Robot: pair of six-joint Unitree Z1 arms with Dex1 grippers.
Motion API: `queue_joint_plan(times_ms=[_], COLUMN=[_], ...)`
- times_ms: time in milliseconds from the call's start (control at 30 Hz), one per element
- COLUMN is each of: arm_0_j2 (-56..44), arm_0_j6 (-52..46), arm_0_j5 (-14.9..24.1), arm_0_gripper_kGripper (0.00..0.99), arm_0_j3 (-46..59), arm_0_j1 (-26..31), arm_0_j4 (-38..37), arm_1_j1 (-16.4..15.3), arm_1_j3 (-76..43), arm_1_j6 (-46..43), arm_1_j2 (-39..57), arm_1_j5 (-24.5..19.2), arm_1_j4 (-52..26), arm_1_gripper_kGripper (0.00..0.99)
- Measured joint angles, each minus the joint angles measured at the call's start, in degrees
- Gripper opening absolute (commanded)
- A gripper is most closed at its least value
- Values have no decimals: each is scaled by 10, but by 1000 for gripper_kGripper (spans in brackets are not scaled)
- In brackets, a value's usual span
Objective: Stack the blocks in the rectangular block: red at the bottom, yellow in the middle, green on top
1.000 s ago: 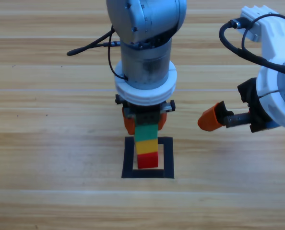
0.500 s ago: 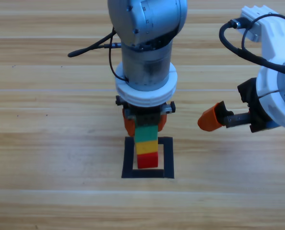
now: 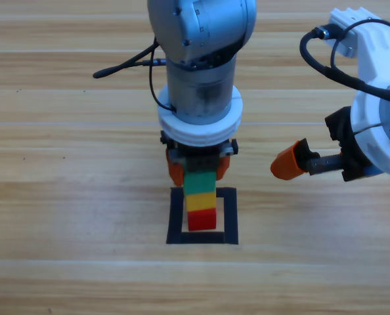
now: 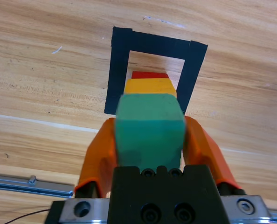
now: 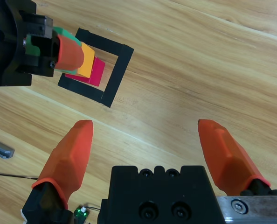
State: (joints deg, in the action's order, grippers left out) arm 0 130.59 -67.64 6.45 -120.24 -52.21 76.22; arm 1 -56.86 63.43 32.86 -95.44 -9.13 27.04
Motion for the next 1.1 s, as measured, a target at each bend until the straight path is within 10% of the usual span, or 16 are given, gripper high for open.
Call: queue_joint_plan(times_ms=[733, 1100], arm_0_j2=[-3, -153], arm_0_j6=[-11, 14], arm_0_j5=[1, 111], arm_0_gripper_kGripper=[856, 864], arm_0_j3=[0, -1], arm_0_j1=[0, -31], arm_0_j4=[0, 0], arm_1_j1=[0, 0], arm_1_j3=[0, 0], arm_1_j6=[-4, -5], arm_1_j2=[12, 12], arm_1_j5=[2, 30], arm_1_j4=[0, 0], arm_1_gripper_kGripper=[990, 990])
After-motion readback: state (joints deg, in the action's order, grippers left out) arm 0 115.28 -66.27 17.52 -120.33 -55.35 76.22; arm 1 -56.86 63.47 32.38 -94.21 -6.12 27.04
